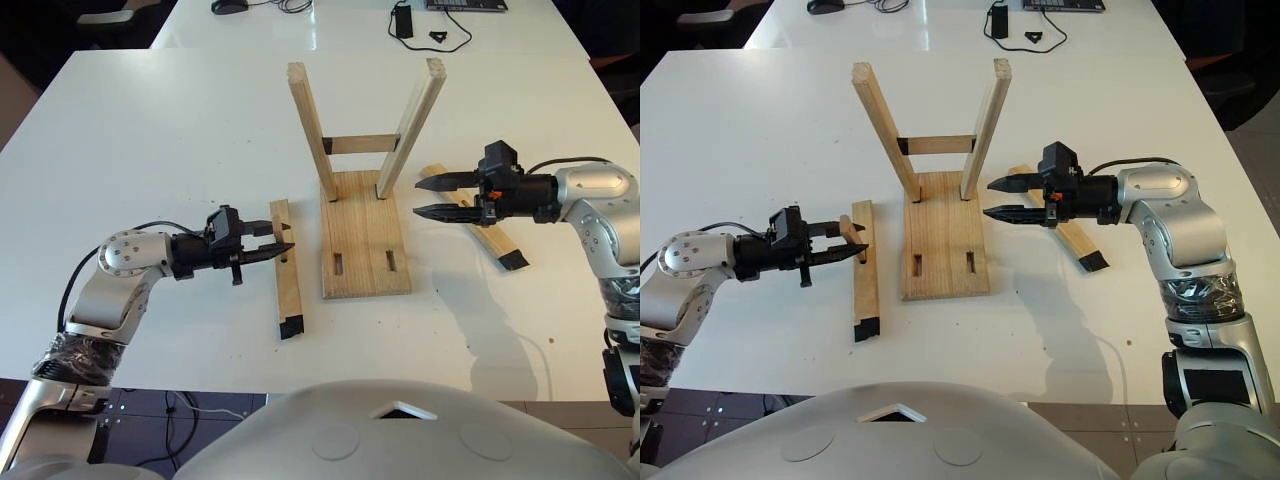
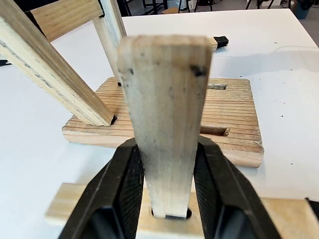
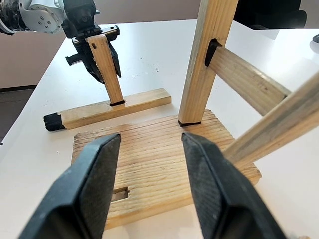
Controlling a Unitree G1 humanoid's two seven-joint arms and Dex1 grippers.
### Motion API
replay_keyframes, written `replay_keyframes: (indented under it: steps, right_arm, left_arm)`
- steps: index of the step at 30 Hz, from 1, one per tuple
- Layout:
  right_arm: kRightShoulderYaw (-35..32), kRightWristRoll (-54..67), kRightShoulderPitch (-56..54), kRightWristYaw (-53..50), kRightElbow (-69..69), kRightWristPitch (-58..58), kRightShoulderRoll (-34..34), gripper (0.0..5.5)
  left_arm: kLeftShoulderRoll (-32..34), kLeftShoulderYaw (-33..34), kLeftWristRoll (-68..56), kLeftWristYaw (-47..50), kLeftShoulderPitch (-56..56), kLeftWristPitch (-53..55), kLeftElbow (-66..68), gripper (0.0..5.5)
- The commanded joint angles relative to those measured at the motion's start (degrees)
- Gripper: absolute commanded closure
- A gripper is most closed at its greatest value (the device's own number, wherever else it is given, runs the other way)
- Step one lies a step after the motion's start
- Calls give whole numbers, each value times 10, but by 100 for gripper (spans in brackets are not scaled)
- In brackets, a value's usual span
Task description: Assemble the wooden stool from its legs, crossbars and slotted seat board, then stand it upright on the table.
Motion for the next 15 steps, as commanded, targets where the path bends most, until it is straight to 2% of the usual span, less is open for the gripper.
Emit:
replay_keyframes:
  steps: [1, 5, 9, 15]
  right_arm:
    - [2, -9, -12, 5, 1, -7, -1, 325]
    - [1, -8, -10, 4, 0, -9, 0, 325]
    - [2, -9, -8, 3, 0, -10, 0, 325]
    - [-4, -7, -4, 1, -2, -11, -2, 325]
  left_arm:
    - [-16, -37, 58, 28, 42, 50, 46, 333]
    - [-27, -25, 48, 35, 38, 51, 43, 285]
    - [-15, -2, 25, 23, 48, 51, 23, 282]
    - [21, 113, -85, 10, 82, 106, -136, 282]
